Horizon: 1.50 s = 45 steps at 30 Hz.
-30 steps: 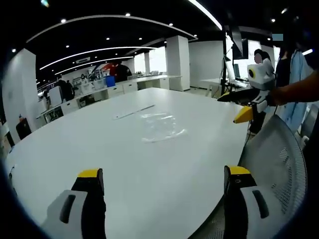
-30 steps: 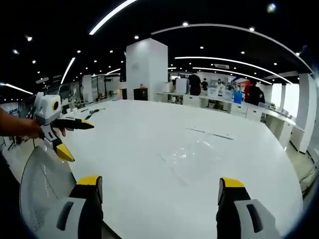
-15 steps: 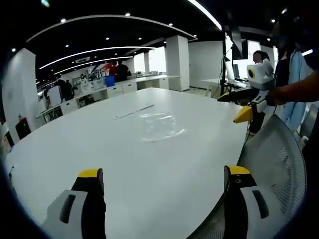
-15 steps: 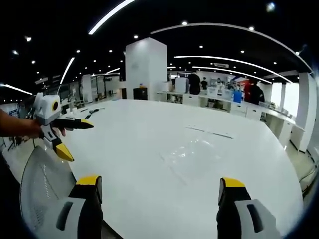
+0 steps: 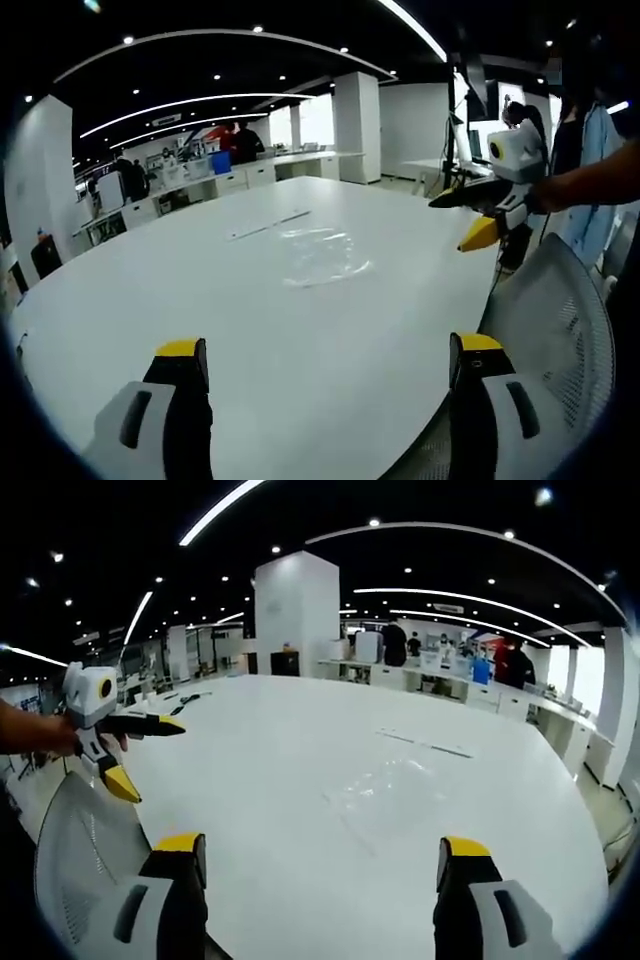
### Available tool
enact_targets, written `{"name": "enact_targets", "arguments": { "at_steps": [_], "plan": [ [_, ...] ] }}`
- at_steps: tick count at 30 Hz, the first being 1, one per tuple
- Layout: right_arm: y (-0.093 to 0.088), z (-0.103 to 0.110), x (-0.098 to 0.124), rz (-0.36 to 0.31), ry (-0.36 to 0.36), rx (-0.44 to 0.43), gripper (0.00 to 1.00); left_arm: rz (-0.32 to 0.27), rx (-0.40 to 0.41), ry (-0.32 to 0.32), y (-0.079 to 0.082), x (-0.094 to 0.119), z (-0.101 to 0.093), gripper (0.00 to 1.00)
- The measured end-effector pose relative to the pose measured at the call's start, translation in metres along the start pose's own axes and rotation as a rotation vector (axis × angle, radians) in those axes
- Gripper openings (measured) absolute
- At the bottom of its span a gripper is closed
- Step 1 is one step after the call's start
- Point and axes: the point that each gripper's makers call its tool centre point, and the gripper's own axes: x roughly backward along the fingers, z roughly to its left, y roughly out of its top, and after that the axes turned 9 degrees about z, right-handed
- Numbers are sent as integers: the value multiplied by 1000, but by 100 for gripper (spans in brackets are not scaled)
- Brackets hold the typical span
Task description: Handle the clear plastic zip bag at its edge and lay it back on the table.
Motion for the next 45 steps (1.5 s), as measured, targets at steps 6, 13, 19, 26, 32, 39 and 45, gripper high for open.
{"name": "enact_targets", "arguments": {
  "at_steps": [6,13,19,26,32,39,45],
  "plan": [
    [5,0,-7,8,11,32,93,1,-3,1,2,-1,0,99],
    [4,-1,-18,34,30,72,88,6,-1,-3,3,-4,1,99],
    [-2,-2,-30,73,53,100,82,10,-1,-6,3,-5,1,99],
    [-4,-5,-43,100,64,136,75,14,0,-9,3,-5,0,99],
    [-8,-7,-54,135,80,142,70,20,0,-11,1,-6,1,99],
    [-9,-13,-69,139,87,147,62,25,-4,-13,-1,-6,0,98],
    [-10,-18,-83,151,103,177,54,23,-1,-14,-1,-6,2,97]
  ]
}}
